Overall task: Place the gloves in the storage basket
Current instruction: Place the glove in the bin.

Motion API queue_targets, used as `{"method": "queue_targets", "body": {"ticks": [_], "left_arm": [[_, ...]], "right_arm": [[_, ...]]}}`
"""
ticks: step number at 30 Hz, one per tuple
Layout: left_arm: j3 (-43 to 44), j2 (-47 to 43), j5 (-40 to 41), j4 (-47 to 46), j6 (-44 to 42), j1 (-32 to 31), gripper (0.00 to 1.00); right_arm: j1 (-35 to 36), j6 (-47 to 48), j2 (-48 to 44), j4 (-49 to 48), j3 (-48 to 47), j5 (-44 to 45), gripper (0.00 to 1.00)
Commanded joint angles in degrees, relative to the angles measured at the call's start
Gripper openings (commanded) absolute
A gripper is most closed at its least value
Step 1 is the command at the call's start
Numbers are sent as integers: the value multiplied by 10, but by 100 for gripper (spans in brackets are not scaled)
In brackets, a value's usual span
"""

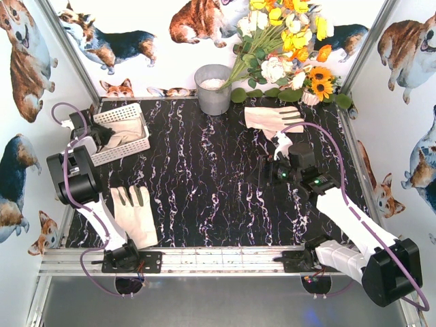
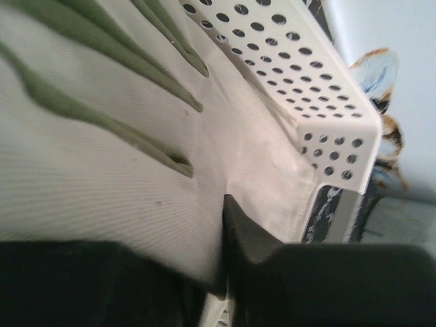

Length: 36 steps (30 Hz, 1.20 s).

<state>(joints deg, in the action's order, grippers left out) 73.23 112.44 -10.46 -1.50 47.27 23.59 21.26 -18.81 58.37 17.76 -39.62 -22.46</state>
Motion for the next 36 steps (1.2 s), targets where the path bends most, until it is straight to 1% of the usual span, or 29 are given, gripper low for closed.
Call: {"method": "queue_targets", "body": {"ticks": [1,4,8,9,13,15,19,21,22,28,29,33,36], "left_arm": [[24,8,-4,12,-31,7,23],[42,10,2,44,-49,7,41],[48,-12,19,76,-77,7,54],[48,-19,25,86,-84,7,59],[47,-48,76,139,-105,7,68],[42,-65,99,157,-116,7,74],[33,-105,131,190,-143,6,77],[22,-128,141,192,-156,6,75],[17,-138,141,192,-160,6,73],[16,-153,111,217,-178,-3,46],[15,-153,103,218,-179,-5,43],[24,-130,67,229,-179,-4,33],[40,-100,49,237,-181,-7,30]], "right_arm": [[-3,-4,-1,-39,-24,-7,78],[-3,-5,-3,-39,-22,-7,78],[-3,-7,-9,-40,-20,-6,78],[-3,-7,-10,-40,-20,-5,78],[-3,-6,-13,-43,-17,-5,78],[-3,-5,-14,-43,-17,-4,78],[-3,3,-17,-35,-18,0,78],[-3,5,-20,-34,-18,3,78],[-3,6,-20,-33,-18,4,78],[-3,0,-18,-46,-13,1,78],[-3,0,-17,-47,-14,0,78],[-3,0,-16,-46,-14,0,77],[-3,0,-18,-45,-13,0,77]]}}
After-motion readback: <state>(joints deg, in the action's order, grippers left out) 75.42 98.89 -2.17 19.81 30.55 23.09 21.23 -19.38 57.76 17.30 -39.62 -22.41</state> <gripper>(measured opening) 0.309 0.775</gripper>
